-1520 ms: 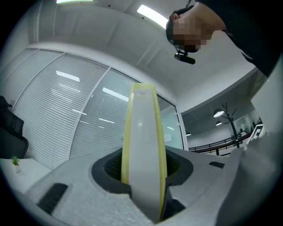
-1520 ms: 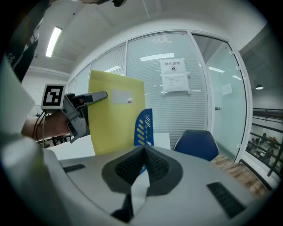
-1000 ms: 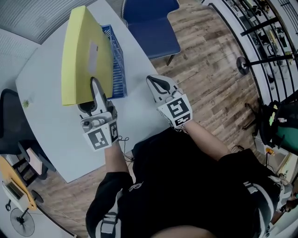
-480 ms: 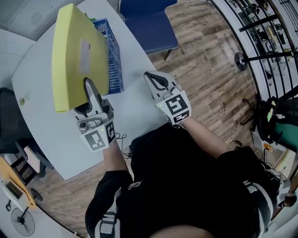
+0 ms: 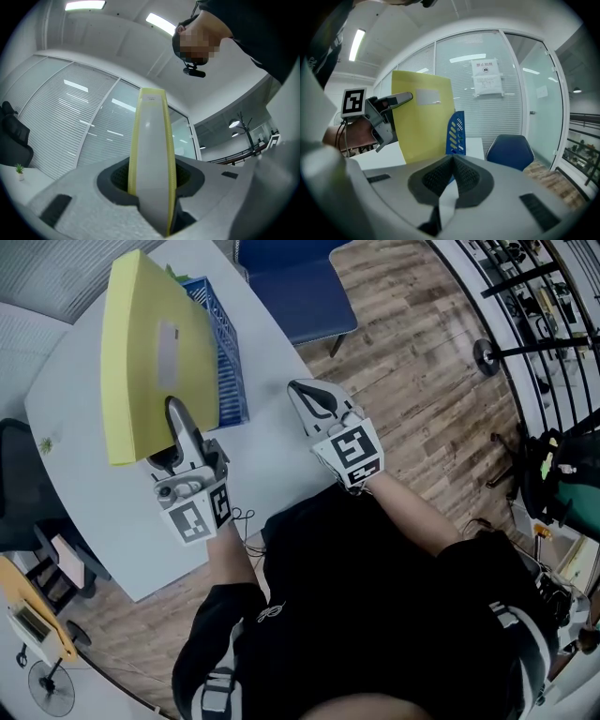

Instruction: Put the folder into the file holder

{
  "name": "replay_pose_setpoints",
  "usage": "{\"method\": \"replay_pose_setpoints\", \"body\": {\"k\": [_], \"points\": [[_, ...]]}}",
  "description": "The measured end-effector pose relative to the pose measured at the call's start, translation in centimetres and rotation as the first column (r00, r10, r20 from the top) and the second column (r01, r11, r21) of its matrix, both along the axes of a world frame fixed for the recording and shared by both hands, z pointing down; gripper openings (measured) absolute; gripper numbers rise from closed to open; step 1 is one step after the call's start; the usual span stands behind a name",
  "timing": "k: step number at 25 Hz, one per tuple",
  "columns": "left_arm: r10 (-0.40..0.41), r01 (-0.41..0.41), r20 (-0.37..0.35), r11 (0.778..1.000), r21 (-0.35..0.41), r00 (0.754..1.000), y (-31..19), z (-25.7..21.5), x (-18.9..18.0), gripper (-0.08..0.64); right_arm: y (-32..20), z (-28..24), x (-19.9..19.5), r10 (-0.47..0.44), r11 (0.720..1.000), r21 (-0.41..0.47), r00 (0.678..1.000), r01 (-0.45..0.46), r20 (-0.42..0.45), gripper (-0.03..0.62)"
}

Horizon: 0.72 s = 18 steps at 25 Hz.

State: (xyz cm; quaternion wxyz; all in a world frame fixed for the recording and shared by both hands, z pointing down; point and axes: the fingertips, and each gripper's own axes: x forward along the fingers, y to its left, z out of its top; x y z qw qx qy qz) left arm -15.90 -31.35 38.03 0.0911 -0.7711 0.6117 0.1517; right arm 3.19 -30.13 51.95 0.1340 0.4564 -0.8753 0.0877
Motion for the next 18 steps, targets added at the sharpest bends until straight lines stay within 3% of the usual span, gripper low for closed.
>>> {"method": "replay_pose_setpoints", "body": {"k": [18], "points": [[-0.021,0.021,-0.008,1.0,-0.003,1.0,-0.23,0.11,0.31,0.169,0.58,0.16,0.17,0.004,1.0,-0.011,1.0,-0.004,0.008,0.005]]}}
